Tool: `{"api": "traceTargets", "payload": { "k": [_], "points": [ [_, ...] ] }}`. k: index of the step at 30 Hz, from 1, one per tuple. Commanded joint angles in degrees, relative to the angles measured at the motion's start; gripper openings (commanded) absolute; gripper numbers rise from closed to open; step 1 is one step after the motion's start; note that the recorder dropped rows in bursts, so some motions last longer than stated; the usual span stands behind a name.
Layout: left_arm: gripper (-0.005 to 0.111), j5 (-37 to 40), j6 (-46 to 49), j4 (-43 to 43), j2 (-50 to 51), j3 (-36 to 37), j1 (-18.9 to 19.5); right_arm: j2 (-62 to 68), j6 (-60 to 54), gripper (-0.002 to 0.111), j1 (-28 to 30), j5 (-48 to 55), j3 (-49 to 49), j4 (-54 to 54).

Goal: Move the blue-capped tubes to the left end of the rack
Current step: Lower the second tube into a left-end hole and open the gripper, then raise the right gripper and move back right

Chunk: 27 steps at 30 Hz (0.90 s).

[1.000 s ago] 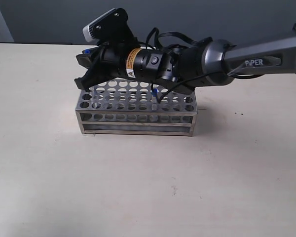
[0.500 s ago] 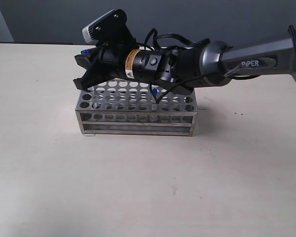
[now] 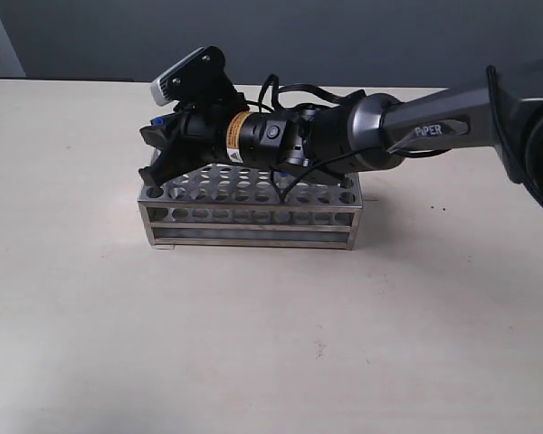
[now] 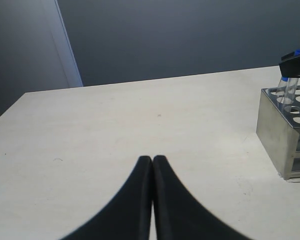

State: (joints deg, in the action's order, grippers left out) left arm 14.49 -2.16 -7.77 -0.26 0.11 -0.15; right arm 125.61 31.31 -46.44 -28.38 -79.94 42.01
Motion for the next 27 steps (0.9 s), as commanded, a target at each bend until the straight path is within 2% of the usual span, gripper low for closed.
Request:
{"api": "traceTargets", "payload": {
  "k": [1,2,6,8,15,19,23,27],
  "points": [
    [0.0,-0.8,-0.2,0.0,0.3,-0.1,-0.4,-0.1,0.5,0.001,0.0,-0.4,-0.4,1.2],
    [0.0,-0.8,-0.2,0.0,0.3,-0.1,-0.4,-0.1,0.5,0.002,0.0,-0.4,-0.4,1.2],
    [0.0,-0.8,-0.2,0.0,0.3,-0.1,-0.4,-0.1,0.5,0.023,0.0,-0.4,-0.4,1.8],
    [0.0,-0.8,-0.2,0.0,0.3,-0.1,-0.4,-0.1,0.5,0.031,0.0,-0.4,-0.4,1.8],
    [0.0,-0.8,-0.2,0.0,0.3,-0.1,-0.4,-0.3,0.5,0.031,0.0,-0.4,-0.4,1.8],
    [0.0,-0.8,-0.2,0.0,0.3,-0.1,-0.4,-9.2,0.5,0.031,0.9,6.5,-0.4,1.0],
    [0.0,-0.8,-0.2,0.0,0.3,-0.1,-0.4,-19.7,0.3,0.031,5.0,9.7,1.9,3.4],
    [0.0,-0.8,-0.2,0.0,0.3,-0.1,-0.4,-25.7,0.3,0.031,11.9,5.8,13.3,3.4]
  ]
}}
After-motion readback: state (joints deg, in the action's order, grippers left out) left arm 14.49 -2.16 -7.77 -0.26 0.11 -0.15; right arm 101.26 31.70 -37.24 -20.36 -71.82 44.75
